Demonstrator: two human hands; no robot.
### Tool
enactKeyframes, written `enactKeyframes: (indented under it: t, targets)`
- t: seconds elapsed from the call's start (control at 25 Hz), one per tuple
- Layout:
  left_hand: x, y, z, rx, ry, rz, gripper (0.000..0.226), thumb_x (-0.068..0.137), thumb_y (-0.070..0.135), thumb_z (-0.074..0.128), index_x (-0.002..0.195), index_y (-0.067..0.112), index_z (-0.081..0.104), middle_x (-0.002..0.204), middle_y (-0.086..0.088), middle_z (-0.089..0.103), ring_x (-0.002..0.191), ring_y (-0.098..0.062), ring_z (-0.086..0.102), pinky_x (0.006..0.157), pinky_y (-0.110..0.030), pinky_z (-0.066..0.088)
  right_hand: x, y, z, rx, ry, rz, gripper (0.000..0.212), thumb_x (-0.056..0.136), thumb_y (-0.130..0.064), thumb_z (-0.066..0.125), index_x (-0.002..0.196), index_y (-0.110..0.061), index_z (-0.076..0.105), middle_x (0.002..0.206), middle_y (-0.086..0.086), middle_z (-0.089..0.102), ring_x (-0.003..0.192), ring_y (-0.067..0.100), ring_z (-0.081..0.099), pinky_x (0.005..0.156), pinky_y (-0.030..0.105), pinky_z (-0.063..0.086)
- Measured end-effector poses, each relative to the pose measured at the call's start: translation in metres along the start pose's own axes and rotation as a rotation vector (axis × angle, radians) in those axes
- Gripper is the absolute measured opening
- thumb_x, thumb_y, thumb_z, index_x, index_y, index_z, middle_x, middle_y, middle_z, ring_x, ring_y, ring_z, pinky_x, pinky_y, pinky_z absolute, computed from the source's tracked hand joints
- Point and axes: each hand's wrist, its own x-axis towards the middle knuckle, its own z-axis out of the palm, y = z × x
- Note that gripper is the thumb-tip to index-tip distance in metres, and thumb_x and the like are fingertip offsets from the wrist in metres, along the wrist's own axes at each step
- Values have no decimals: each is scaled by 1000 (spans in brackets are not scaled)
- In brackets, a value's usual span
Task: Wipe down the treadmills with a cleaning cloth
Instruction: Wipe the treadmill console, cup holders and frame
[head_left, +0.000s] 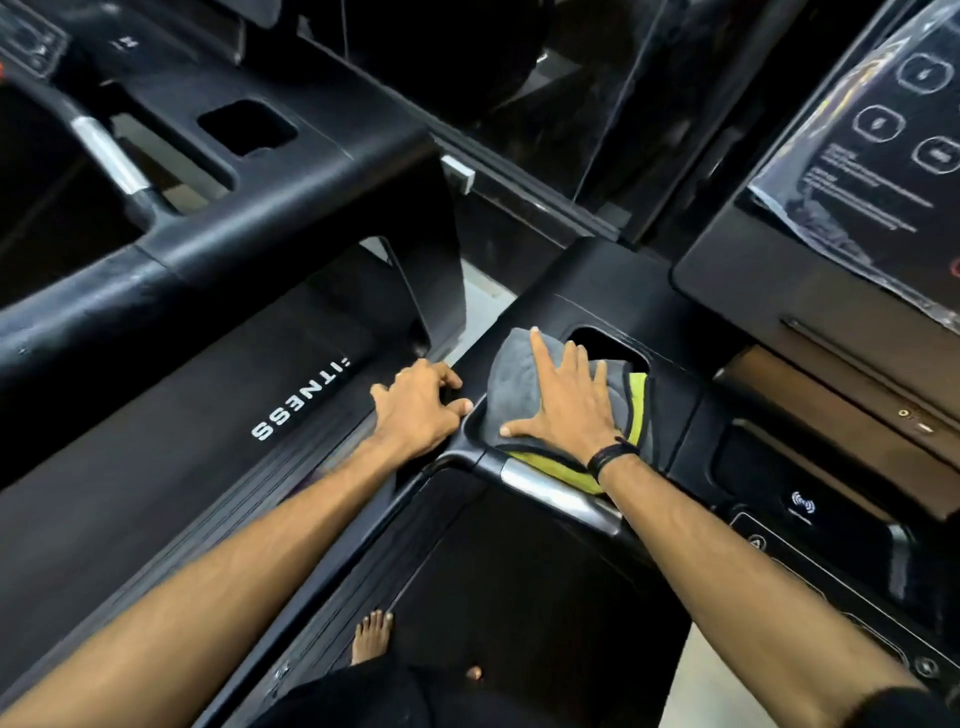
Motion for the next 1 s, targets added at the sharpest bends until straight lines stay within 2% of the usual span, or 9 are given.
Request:
enactKeyframes:
  t: [0.12, 0.28, 0.44, 0.52, 0.6, 0.68, 0.76, 0.88, 1.0]
  targets:
    - [-2, -1, 5, -3, 21, -2, 29, 83, 41, 74, 108, 29, 67, 114, 6, 60, 117, -18, 55, 101, -50, 29, 12, -12, 1, -15, 40, 95, 138, 59, -87, 67, 160, -21, -1, 160, 34, 10, 148, 50, 15, 113, 69, 22]
    - [0, -3, 3, -2, -7, 2, 28, 82, 42, 75, 106, 30, 67, 116, 7, 61, 119, -16, 55, 101, -50, 28, 11, -14, 1, 33, 18, 120, 133, 64, -81, 70, 159, -23, -2, 160, 37, 4, 145, 57, 17, 110, 73, 23]
    - [0, -1, -2, -2, -29, 0, 28, 83, 41, 75, 106, 29, 66, 119, 6, 61, 120, -17, 56, 105, -52, 26, 1, -2, 2, 146, 9, 172, 129, 68, -80, 68, 159, -22, -3, 155, 42, 15, 141, 60, 23, 111, 68, 26]
    - [-2, -1, -1, 8, -33, 3, 29, 83, 41, 74, 108, 29, 66, 119, 6, 61, 120, -17, 55, 104, -52, 26, -9, 7, 4, 143, 27, 183, 125, 72, -81, 63, 159, -18, 0, 153, 44, 20, 143, 58, 23, 117, 64, 20]
    - [-3, 0, -2, 8, -33, 6, 29, 84, 41, 74, 110, 29, 67, 118, 6, 61, 119, -18, 56, 104, -52, 26, -21, 17, 8, 33, 70, 182, 119, 75, -83, 57, 160, -17, 4, 155, 40, 22, 147, 53, 18, 120, 65, 11]
    - [-3, 1, -5, 14, -36, 5, 30, 84, 41, 74, 111, 29, 67, 118, 5, 60, 119, -18, 55, 106, -53, 27, -37, 27, 9, -53, 86, 196, 116, 76, -81, 57, 160, -20, 5, 161, 32, 14, 150, 49, 9, 114, 74, 7]
    - [-3, 1, -6, 30, -46, 19, 31, 86, 41, 74, 112, 28, 67, 119, 4, 60, 120, -19, 55, 106, -53, 27, -55, 41, 9, -23, 27, 280, 120, 75, -72, 67, 160, -22, -2, 164, 26, -4, 150, 50, -2, 107, 81, 6]
    - [-4, 1, -6, 57, -37, 49, 32, 87, 41, 72, 114, 26, 67, 120, 2, 60, 119, -21, 55, 106, -53, 29, -82, 63, 11, 39, -49, 461, 131, 75, -49, 83, 157, -19, -14, 161, 29, -19, 149, 52, -9, 106, 83, 12]
    - [-3, 0, -8, 61, -48, 63, 32, 87, 41, 72, 114, 25, 67, 120, 1, 60, 119, -22, 56, 106, -53, 30, -89, 69, 11, 89, -73, 527, 131, 78, -36, 84, 156, -15, -19, 158, 34, -22, 148, 53, -13, 108, 81, 11]
